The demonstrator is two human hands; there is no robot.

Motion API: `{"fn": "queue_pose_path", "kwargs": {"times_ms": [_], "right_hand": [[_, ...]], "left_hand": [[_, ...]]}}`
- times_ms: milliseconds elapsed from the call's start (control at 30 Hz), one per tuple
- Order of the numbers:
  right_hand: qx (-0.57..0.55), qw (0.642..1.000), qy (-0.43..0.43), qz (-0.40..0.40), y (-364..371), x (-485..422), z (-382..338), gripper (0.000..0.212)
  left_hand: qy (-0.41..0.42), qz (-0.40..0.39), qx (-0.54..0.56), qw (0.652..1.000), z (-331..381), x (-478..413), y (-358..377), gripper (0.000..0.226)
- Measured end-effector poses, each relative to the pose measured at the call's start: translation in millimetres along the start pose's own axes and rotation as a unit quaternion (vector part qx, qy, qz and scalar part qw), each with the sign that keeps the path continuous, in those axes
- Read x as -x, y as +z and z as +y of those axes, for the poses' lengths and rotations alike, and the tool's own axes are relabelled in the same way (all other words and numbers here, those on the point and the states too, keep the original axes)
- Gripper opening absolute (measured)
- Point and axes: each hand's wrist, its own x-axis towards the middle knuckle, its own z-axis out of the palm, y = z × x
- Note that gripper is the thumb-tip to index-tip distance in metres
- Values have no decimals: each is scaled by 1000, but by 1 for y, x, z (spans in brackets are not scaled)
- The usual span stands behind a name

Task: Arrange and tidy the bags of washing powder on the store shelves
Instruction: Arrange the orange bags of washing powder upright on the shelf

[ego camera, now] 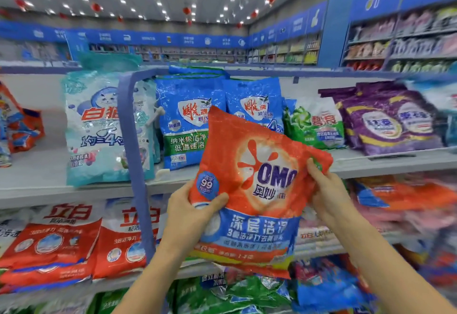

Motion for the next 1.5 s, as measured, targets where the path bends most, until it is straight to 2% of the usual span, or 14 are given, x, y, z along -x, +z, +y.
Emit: {"fn": "queue_pose_path", "kwargs": {"times_ms": [67, 133, 267, 367, 500, 567, 733, 833, 1000, 1133, 1200, 1333, 1400, 1500], "right_hand": [[21, 1000, -17, -3, 2, 1, -11, 14], [40, 998, -41, -38, 7, 2, -23, 20], [47, 993, -68, -85, 22, 2, -36, 18], [44, 993, -73, -82, 36, 0, -36, 10], [-2, 994, -69, -88, 53, -8, -32, 36], [-13, 994, -67, -87, 63, -14, -34, 43], [8, 991, -71, -111, 95, -28, -37, 45], [-4, 987, -50, -150, 111, -35, -34, 34], [44, 954, -34, -293, 120, -31, 11, 56], [87, 916, 70, -386, 132, -8, 70, 95], [100, 897, 105, -417, 144, -1, 87, 105], [77, 874, 138, -460, 183, 17, 106, 96], [84, 885, 113, -444, 206, 30, 115, 88], [83, 897, 73, -428, 245, 52, 126, 85]], "left_hand": [[33, 17, -45, 998, 9, -2, -4, 47], [50, 40, -65, 996, 14, -6, -10, 36], [26, 71, -35, 996, 18, -10, -23, 39], [31, 75, -27, 996, 24, -10, -31, 34], [26, 93, -1, 995, 33, -11, -44, 27], [26, 107, 1, 994, 36, -10, -52, 27], [5, 160, 0, 987, 40, -7, -65, 29], [2, 194, -2, 981, 44, -4, -73, 29], [-18, 268, 15, 963, 53, 9, -92, 25], [-25, 337, 12, 941, 61, 25, -115, 25], [-16, 357, -1, 934, 64, 36, -127, 28], [3, 411, -36, 911, 68, 61, -155, 27], [-3, 427, -26, 904, 70, 71, -173, 28], [-18, 456, -36, 889, 73, 86, -209, 42]]}}
